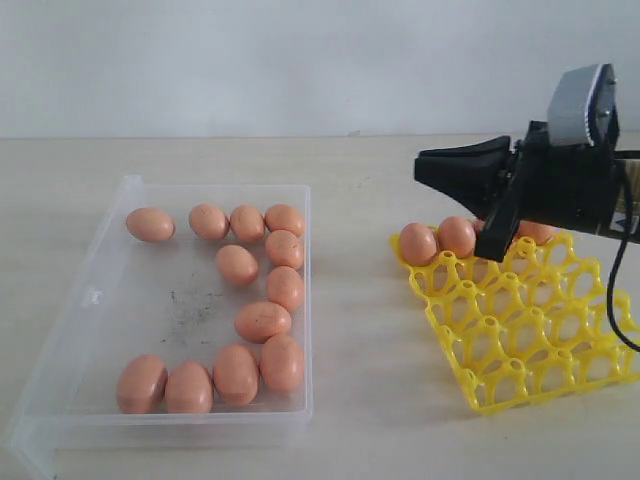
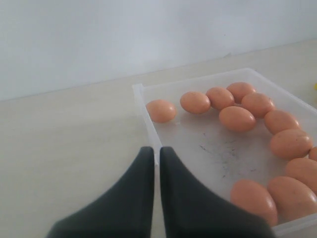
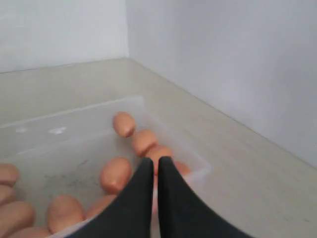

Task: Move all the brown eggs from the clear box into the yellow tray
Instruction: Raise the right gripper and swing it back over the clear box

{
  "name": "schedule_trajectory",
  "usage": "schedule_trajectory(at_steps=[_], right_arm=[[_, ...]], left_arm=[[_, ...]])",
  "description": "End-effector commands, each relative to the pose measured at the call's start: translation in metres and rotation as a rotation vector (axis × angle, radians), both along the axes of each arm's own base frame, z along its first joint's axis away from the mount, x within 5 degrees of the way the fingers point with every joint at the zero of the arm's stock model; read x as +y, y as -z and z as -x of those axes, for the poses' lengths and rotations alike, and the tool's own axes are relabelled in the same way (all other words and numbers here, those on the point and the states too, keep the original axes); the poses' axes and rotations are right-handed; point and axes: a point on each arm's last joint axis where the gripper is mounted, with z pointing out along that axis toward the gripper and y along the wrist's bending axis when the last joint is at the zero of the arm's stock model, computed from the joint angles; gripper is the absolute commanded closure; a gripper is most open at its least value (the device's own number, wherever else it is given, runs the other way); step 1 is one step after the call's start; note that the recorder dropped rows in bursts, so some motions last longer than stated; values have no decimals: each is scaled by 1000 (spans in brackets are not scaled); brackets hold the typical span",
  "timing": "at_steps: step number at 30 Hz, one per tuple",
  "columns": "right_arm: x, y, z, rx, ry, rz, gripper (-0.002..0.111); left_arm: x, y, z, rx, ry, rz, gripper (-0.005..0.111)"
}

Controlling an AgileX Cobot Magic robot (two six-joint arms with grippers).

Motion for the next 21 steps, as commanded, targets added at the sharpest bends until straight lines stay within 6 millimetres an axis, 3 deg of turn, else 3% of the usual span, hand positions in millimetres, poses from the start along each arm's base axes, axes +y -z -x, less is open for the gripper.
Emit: schedule_trajectory(at_steps=[1,8,13,21], right_arm=[[40,-20,25,-86,-169,4,108],[98,-31,49,-222,-89,232,108],[135,-37,72,-352,-29,301,108],[161,-45,92,-527,114,345,108]], left_arm=[[0,1,0,-2,5,-2,103],[0,1,0,-2,5,-2,103],[0,1,0,-2,5,-2,103],[0,1,0,-2,5,-2,103]])
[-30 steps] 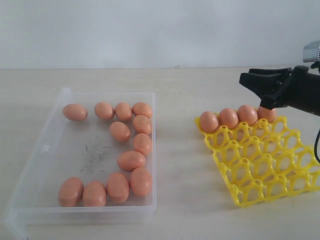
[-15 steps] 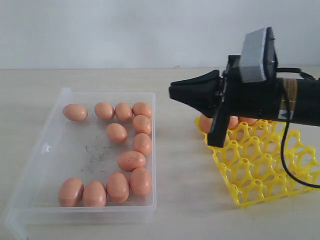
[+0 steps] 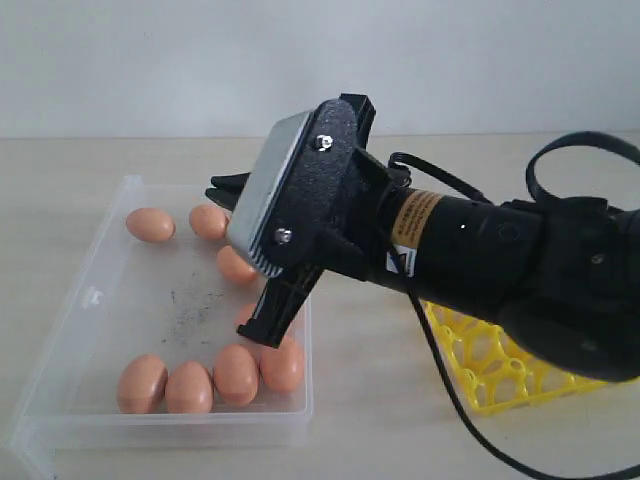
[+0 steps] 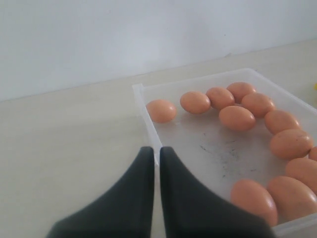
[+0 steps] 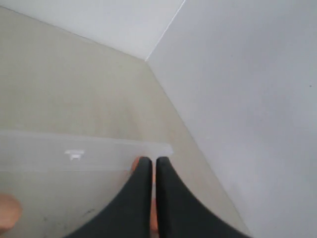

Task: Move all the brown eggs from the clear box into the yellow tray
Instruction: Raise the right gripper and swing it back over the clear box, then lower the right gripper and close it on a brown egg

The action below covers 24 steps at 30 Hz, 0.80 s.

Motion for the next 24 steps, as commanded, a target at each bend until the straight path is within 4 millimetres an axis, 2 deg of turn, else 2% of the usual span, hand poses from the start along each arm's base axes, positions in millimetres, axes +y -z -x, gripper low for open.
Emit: schedule_trajectory(at_steps=[1,4,6,8,10,14,15,17,19,22,23,24], right_arm=[[4,-4,5,-125,104,47,108],[3,-7,3,-218,150,84,108],[1,-9,1,-215,196,63,108],[5,-14,-4,-76,223,25,108],[18,-21,-7,122,189,57,108],[46,-52,-13,557,142,282,108],[53,-52,-14,676,152,351,108],[67,-53,-20,804,150,496,108],[81,-44,-30,919,172,656,99],[98,-25,-52,882,230,778,84],[108,-20,-70,722,243,746,80],[111,-20,-76,660,251,724,80]], left_arm=[[0,1,0,-2,5,-2,103],[0,1,0,-2,5,-2,103],[0,1,0,-2,5,-2,103],[0,1,0,-2,5,-2,103],[0,1,0,-2,5,-2,103],[0,1,0,-2,5,-2,103],[0,1,0,-2,5,-2,103],[0,1,0,-2,5,-2,103],[0,1,0,-2,5,-2,103],[0,1,0,-2,5,-2,103],[0,1,0,-2,5,-2,103],[0,1,0,-2,5,-2,103]])
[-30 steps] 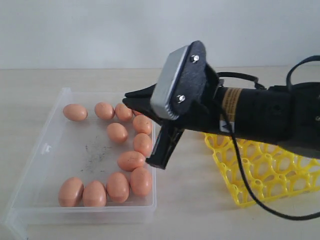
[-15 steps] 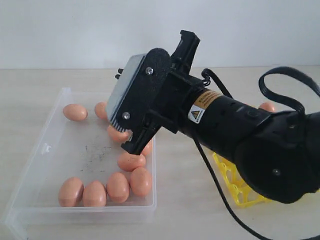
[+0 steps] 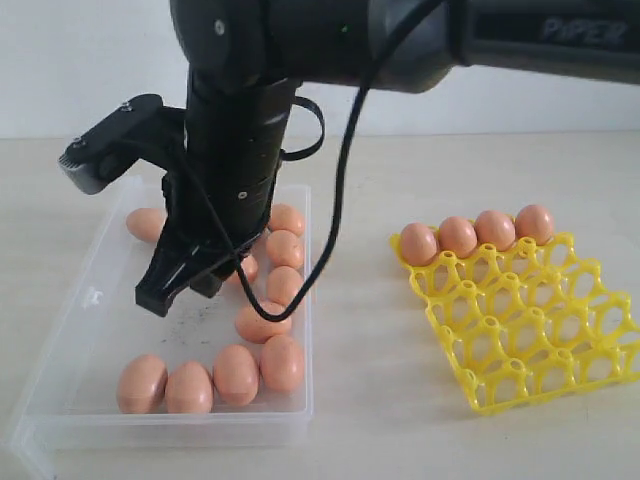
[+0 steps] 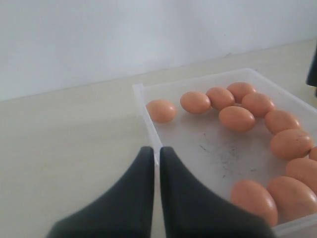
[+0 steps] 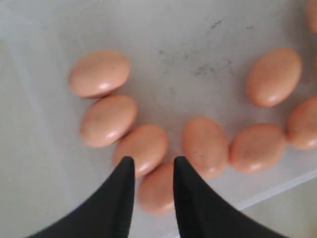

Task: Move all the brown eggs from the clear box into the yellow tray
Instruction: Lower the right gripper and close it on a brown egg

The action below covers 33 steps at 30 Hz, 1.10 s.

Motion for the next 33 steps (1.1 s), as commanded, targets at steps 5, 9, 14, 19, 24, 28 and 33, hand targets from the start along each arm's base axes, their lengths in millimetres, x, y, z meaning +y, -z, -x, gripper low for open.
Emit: schedule_trajectory(at_steps=[5,9,14,19,24,28,33], right_arm=[[14,-7,-68,-294,320,-263,80],[-25,21,-111,141,421,-215,80],[-26,39,-116,208,294,-204,76],[-16,55,-114,109,261,-109,41],[-5,69,-118,67,311,-122,41],[1,72,-119,81,331,-180,41],[3,82,-122,83,334,-172,41]], left_arm=[[0,1,0,-2,5,-2,103],[0,1,0,-2,5,-2,103],[0,1,0,-2,5,-2,103],[0,1,0,-2,5,-2,103],[0,1,0,-2,5,-2,103],[0,1,0,-2,5,-2,103],[0,1,0,-2,5,-2,103]])
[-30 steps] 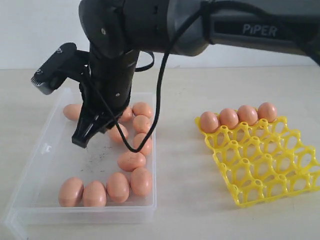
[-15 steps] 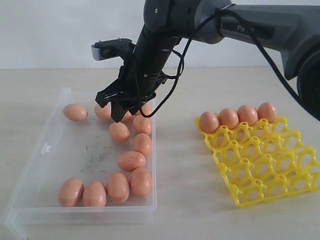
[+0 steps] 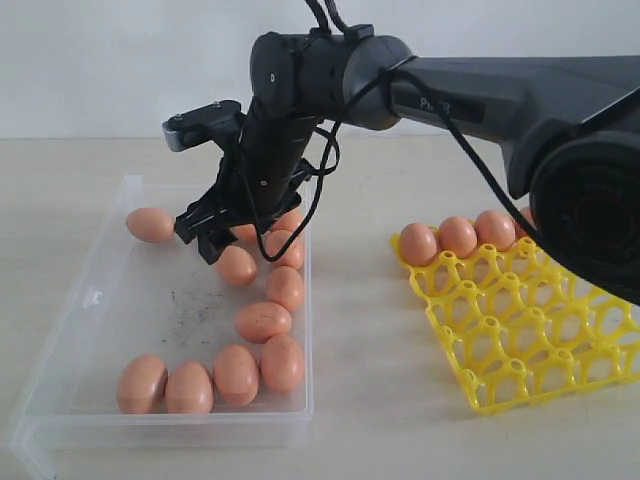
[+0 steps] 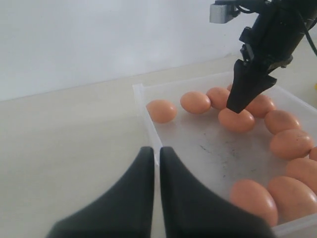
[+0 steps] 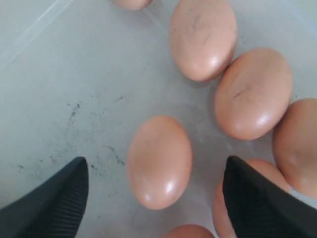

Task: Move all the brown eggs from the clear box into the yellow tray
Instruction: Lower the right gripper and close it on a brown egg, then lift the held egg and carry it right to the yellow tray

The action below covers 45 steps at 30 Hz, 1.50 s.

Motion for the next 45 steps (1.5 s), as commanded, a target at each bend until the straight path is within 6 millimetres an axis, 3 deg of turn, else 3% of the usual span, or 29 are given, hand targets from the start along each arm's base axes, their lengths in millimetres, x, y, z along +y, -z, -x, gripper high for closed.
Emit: schedule_trajectory(at_steps=[1,15,20,25,31,36,41,45], right_arm=[[3,7,-4,-4,4,-2,41],[10,29,-13,-13,8,8,42],[11,37,-14,-2,6,18,66],[11,37,-14,-39,-66,29,108],[18,37,-23,-149,-23,-80,108],[35,39,-28,-380,64,-264,109],[52,38,-13,-668,115,-435,109],[51,35,4,-831,151,-533,109]], left_arm=[[0,1,0,-2,5,-2,103],[0,1,0,-2,5,-2,103],[0,1,0,-2,5,-2,103],[0,1,0,-2,5,-2,103],[0,1,0,-2,5,-2,103],[0,1,0,-2,5,-2,103],[0,1,0,-2,5,-2,103],[0,1,0,-2,5,-2,103]])
